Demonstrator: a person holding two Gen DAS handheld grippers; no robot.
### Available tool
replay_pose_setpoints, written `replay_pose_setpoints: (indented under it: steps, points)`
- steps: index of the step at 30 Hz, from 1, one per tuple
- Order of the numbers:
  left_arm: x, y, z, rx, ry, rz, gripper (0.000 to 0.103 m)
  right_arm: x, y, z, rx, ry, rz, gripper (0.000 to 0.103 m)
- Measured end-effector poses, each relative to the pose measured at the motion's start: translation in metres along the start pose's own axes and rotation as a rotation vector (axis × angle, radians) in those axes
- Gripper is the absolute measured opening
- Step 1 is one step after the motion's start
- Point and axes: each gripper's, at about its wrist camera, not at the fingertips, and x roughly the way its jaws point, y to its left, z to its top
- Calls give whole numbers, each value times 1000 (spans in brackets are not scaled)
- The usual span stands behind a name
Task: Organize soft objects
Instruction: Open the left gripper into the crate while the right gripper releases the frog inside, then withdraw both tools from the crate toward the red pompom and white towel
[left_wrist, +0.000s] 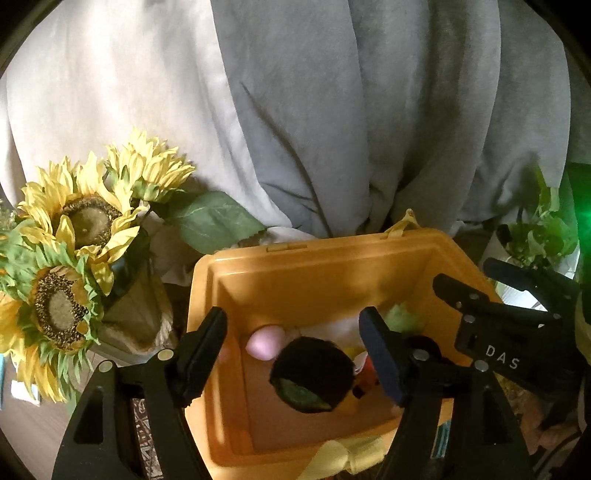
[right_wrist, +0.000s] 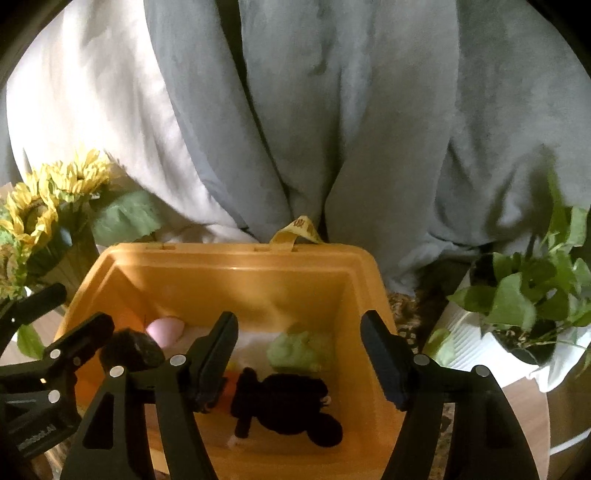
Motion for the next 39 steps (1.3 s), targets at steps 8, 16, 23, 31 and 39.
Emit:
replay_pose_setpoints:
  steps: [8, 16, 23, 31, 39]
  points:
    - [-32, -1, -3, -2, -59, 5, 75, -36, 1, -2, 8, -78, -14, 70]
    - [-75, -4, -12, 12, -137, 41, 78, -75, 7, -10, 16, -153, -8, 77]
    - [-111, -5, -26, -1, -176, 57, 80, -105, 11, -23, 38, -195, 20, 77]
    - [-149, -8, -43, 6, -205, 78, 82, -137, 16, -42, 53, -213, 51, 77]
    - [-177, 0, -64, 52, -228, 76, 85, -164, 31, -70, 83, -219, 55, 84]
